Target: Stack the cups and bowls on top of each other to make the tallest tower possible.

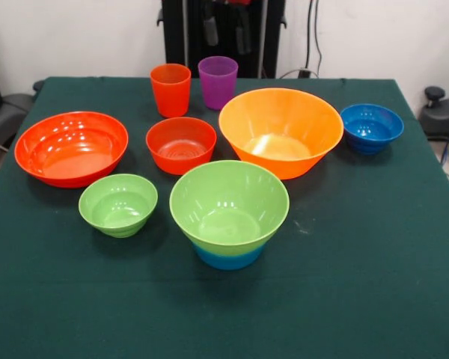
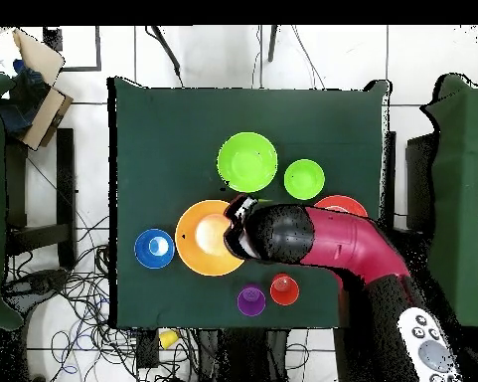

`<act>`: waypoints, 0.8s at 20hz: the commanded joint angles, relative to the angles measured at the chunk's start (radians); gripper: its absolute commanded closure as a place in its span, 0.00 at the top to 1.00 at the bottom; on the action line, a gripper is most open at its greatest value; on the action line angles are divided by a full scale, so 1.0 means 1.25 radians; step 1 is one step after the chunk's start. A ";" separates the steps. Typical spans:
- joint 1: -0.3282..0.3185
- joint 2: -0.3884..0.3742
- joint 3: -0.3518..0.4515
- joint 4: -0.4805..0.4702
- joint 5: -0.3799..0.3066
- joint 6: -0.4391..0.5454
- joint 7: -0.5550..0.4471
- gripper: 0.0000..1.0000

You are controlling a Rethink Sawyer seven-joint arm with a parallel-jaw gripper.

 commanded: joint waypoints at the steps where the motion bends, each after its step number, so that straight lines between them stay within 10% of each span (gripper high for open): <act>1: 0.034 0.036 0.070 0.105 -0.094 0.026 -0.146 1.00; 10: 0.169 0.165 -0.071 0.077 -0.292 -0.181 0.036 1.00; 16: 0.219 0.211 -0.130 0.031 -0.319 -0.193 0.058 1.00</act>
